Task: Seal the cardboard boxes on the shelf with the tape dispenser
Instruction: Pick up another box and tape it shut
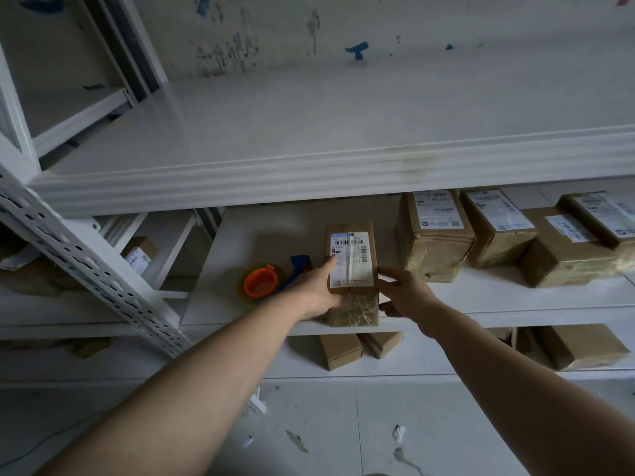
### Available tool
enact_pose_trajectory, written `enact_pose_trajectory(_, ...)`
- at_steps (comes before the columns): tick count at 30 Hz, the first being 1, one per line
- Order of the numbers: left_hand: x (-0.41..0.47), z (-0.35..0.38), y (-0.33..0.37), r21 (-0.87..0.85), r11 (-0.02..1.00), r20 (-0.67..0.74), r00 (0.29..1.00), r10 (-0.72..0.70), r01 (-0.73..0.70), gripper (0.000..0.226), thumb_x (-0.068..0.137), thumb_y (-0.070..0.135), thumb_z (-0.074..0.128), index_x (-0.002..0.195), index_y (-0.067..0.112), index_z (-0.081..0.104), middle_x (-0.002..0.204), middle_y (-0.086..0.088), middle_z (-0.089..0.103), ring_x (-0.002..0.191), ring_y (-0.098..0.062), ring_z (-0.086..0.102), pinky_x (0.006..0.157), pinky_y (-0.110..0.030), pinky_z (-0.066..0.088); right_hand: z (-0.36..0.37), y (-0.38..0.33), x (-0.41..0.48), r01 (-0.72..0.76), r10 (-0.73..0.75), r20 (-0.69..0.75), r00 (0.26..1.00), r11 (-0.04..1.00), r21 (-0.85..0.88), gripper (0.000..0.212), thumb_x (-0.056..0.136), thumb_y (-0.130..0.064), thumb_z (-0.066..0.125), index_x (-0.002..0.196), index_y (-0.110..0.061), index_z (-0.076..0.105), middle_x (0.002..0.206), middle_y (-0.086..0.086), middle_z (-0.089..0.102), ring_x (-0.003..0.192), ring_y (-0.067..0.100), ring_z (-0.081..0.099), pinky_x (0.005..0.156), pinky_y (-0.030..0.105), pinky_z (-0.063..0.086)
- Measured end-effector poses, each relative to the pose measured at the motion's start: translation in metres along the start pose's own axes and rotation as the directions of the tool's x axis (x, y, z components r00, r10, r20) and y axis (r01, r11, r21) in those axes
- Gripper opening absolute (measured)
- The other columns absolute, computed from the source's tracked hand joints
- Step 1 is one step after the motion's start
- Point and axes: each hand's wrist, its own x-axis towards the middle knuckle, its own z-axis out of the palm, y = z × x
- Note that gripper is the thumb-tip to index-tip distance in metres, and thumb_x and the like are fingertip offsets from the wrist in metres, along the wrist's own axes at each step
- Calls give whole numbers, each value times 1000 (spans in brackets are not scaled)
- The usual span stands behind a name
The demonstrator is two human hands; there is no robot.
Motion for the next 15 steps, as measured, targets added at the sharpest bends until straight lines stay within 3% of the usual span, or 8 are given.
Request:
enact_pose_trajectory(5, 6, 2, 5, 259, 965, -126, 992, -3, 36, 87, 91, 28, 64, 151, 41, 2, 141, -3, 47, 116, -24, 54, 96, -38, 49, 10, -7, 11, 66, -78, -45, 996, 974, -218, 38, 100, -32, 41, 137, -30, 46, 114, 3, 66, 94, 25, 66, 67, 32, 51)
enact_pose_trajectory(8, 12, -2, 10, 349, 935, -161, 987, -10, 66, 84, 94, 12, 58, 151, 40, 2, 147, -9, 40, 124, -28, 48, 96, -35, 46, 13, -13, 20, 72, -107, -86, 991, 937, -341, 42, 98, -25, 43, 140, -27, 36, 108, 8, 64, 91, 27, 63, 62, 31, 46)
enact_pose_trajectory(11, 18, -9, 15, 370, 924, -179, 983, -31, 96, 84, 95, -5, 45, 151, 41, 3, 156, -14, 23, 139, -34, 32, 108, -39, 36, 16, -21, 29, 83, -136, -99, 986, 906, -415, 41, 98, -22, 41, 138, -26, 36, 109, 10, 64, 86, 27, 59, 67, 32, 46)
enact_pose_trajectory(13, 20, -13, 18, 377, 920, -195, 980, -32, 105, 78, 98, -3, 39, 152, 41, 5, 159, -17, 14, 143, -36, 22, 113, -41, 28, 17, -26, 33, 89, -151, -100, 984, 885, -457, 38, 99, -25, 38, 137, -29, 40, 113, 9, 64, 90, 26, 60, 75, 36, 52)
enact_pose_trajectory(15, 23, -14, 20, 384, 918, -200, 980, -19, 97, 64, 102, 7, 31, 152, 41, 8, 159, -17, 11, 142, -38, 24, 111, -40, 31, 16, -29, 39, 90, -166, -97, 981, 845, -527, 36, 99, -30, 34, 134, -34, 43, 107, 5, 64, 89, 24, 62, 74, 36, 53)
